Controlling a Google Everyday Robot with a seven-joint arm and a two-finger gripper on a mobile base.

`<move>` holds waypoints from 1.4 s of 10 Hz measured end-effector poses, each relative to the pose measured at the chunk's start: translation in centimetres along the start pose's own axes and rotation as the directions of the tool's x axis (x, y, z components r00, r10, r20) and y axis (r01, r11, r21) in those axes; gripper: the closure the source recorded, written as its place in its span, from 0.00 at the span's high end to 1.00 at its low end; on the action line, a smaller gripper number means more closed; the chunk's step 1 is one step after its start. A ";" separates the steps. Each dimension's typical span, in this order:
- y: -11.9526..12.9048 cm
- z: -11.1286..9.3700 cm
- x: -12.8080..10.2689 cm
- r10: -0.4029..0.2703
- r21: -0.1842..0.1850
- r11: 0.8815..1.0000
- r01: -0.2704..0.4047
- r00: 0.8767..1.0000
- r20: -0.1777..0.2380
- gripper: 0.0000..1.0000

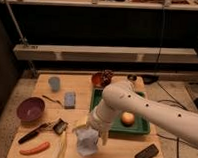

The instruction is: Place sponge in plastic cup

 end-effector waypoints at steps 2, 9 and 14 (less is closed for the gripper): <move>-0.4 -0.8 0.8 -0.016 -0.025 1.000 0.015 0.999 -0.047 0.80; -8.7 -6.8 13.9 -0.306 -0.105 0.952 0.289 0.922 -0.238 0.80; -13.9 -3.7 21.5 -0.466 -0.189 0.884 0.428 0.839 -0.282 0.80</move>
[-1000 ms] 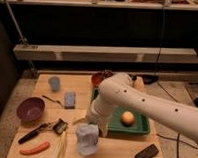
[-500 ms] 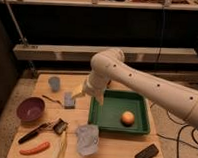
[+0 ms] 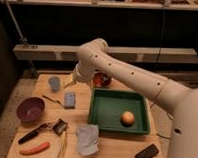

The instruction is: Place sponge in plastic cup

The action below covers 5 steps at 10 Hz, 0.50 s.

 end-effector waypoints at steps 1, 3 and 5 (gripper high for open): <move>0.0 1.8 0.3 -0.004 -0.018 1.000 0.004 1.000 0.006 0.80; 0.1 4.8 1.3 0.002 -0.062 0.998 -0.001 1.000 0.018 0.80; 0.3 6.6 2.3 0.009 -0.096 0.995 -0.006 0.999 0.031 0.80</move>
